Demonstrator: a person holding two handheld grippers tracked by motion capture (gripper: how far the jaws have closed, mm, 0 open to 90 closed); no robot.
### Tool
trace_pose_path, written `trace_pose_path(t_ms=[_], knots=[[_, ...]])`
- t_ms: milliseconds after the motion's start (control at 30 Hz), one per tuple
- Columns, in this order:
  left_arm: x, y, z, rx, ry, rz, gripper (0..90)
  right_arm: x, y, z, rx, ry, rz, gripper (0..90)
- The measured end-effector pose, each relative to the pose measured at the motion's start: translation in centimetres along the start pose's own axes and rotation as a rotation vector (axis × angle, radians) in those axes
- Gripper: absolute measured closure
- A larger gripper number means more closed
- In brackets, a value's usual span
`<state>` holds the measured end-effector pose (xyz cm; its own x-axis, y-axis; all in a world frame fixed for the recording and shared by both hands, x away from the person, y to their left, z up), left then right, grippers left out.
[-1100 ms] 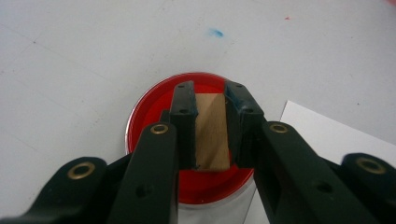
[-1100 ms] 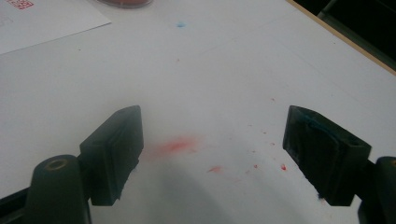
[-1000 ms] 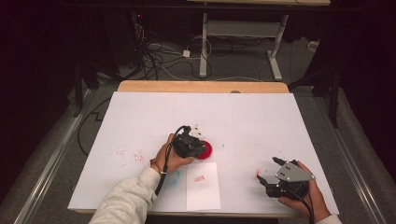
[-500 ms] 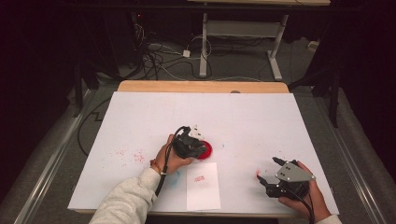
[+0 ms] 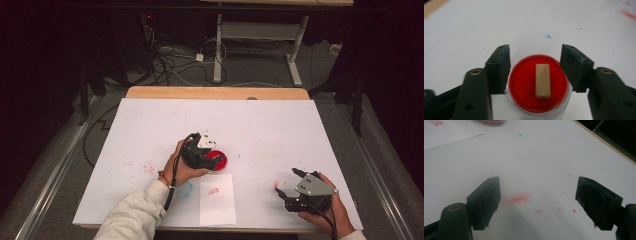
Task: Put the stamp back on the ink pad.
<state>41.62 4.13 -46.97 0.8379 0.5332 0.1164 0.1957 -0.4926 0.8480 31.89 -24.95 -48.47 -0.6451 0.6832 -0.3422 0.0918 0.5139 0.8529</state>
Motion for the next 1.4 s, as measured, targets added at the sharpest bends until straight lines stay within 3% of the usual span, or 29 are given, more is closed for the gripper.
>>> trace_pose_path(t_ms=[167, 300, 800, 1133, 1400], knots=[[0.1, 0.4, -0.5, -0.044, 0.046, 0.006, 24.2, 0.0, 0.1, -0.1, -0.004, -0.001, -0.001, 20.4], [0.1, 0.6, -0.9, -0.070, 0.051, 0.007, 18.9, 0.0, 0.2, -0.1, -0.009, -0.002, 0.002, 20.4], [-0.5, 1.4, -3.4, -0.118, 0.093, 0.099, 17.0, -0.2, 0.5, -0.5, -0.039, -0.017, 0.013, 20.4], [-1.0, 1.3, -5.4, -0.150, 0.115, 0.129, 17.0, -0.4, 1.0, -0.9, -0.077, -0.035, 0.016, 20.4], [-0.7, 0.2, -7.0, -0.168, 0.135, 0.141, 17.0, -0.5, 1.4, -1.2, -0.104, -0.051, 0.018, 20.4]])
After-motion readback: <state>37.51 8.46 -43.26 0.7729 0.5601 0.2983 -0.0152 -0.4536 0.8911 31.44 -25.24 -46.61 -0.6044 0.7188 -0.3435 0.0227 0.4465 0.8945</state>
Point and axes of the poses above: each handheld gripper's, and its own axes: z roughly forward along the jaws, y roughly out of its top, x roughly to its left, the point moved 5 cm from there along z, roughly forward along the jaws, and after that the axes turned 11 degrees about -x, right-handed, at the moved point
